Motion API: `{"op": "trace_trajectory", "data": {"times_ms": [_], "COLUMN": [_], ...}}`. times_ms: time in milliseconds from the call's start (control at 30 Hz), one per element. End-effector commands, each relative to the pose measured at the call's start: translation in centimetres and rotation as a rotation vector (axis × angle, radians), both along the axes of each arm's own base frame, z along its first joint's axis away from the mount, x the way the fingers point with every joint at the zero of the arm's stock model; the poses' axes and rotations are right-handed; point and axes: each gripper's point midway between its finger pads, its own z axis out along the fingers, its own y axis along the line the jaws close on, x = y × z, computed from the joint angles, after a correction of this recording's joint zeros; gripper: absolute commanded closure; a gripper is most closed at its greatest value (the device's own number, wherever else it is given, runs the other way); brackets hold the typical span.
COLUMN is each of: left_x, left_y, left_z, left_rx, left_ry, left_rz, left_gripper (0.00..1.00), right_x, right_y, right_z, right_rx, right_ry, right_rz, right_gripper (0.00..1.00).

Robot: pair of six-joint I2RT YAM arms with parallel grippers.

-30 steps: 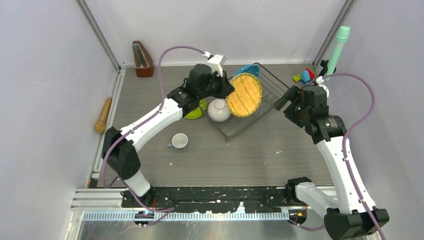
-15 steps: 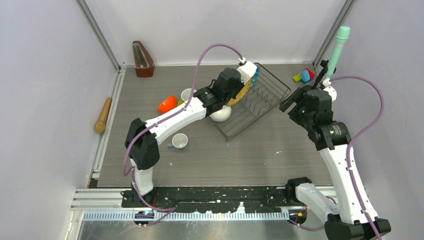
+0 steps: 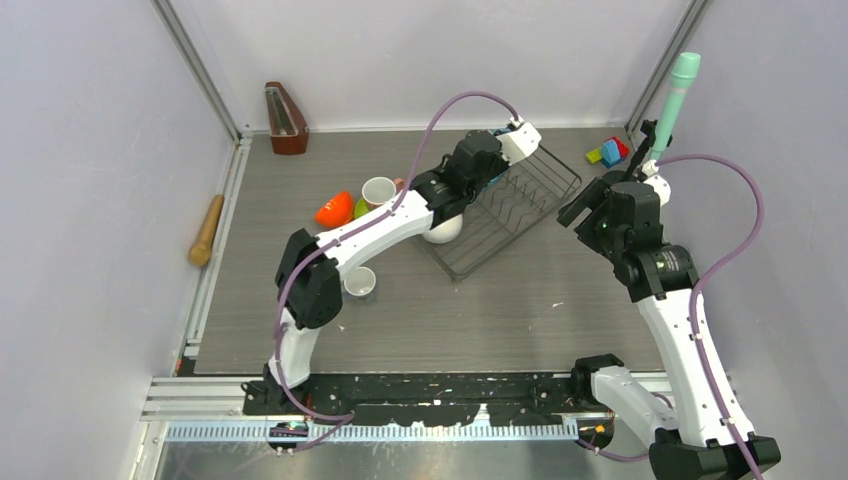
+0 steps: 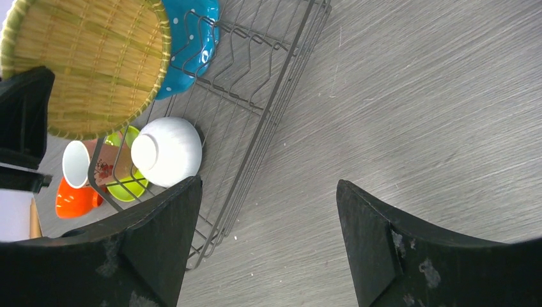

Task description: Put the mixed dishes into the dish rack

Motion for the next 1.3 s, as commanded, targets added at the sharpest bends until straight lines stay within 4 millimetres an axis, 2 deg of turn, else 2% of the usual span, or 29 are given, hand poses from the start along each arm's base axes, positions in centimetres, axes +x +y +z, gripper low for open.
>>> {"op": "trace_trajectory", "data": {"times_ms": [0, 133, 367, 567, 733, 767, 800, 833, 900, 933, 1000, 1067, 1267], "left_x": [1.6, 2.1, 3.3, 3.6, 4.8, 5.1, 5.3, 5.5, 5.8, 5.9, 6.0, 5.9, 4.4], "left_y": [-0.8, -1.6, -2.5, -3.2, -3.4, -3.5, -3.6, -3.6, -3.7, -3.6, -3.4, -3.1, -0.5], "left_z": [4.2, 3.2, -0.2, -2.3, -4.1, -4.4, -4.8, -4.9, -5.1, -4.9, -4.2, -3.2, 1.4], "left_rx": [-0.051, -0.043, 0.003, -0.003, -0.02, -0.029, -0.043, -0.051, -0.067, -0.078, -0.094, -0.104, -0.134], "left_ry": [-0.118, -0.11, -0.084, -0.034, 0.015, 0.031, 0.052, 0.068, 0.098, 0.107, 0.109, 0.098, 0.078], "left_rz": [0.015, 0.01, 0.028, 0.031, 0.062, 0.065, 0.064, 0.065, 0.064, 0.065, 0.069, 0.07, 0.106], "left_gripper": [1.0, 1.0, 1.0, 1.0, 1.0, 0.98, 0.9, 0.79, 0.5, 0.39, 0.25, 0.17, 0.13], "right_x": [0.3, 0.2, 0.1, 0.1, 0.1, 0.1, 0.1, 0.0, 0.0, 0.0, 0.0, 0.1, 0.3], "right_y": [-0.5, -0.7, -0.8, -1.1, -0.9, -0.9, -0.9, -0.9, -0.9, -0.9, -0.7, -0.6, 0.0], "right_z": [1.5, 1.4, 0.9, 0.5, 0.1, 0.0, 0.0, 0.0, 0.0, -0.1, -0.4, -0.7, -1.0], "right_rx": [-0.013, -0.017, -0.014, -0.014, -0.002, -0.001, 0.001, 0.002, 0.005, 0.008, 0.014, 0.02, 0.045], "right_ry": [-0.071, -0.068, -0.057, -0.048, -0.034, -0.031, -0.03, -0.029, -0.027, -0.025, -0.012, 0.002, 0.018], "right_rz": [-0.012, -0.019, -0.021, -0.027, -0.016, -0.015, -0.014, -0.015, -0.016, -0.014, -0.01, -0.005, 0.014], "right_gripper": [0.17, 0.17, 0.18, 0.18, 0.18, 0.18, 0.18, 0.18, 0.18, 0.18, 0.18, 0.18, 0.18]}}
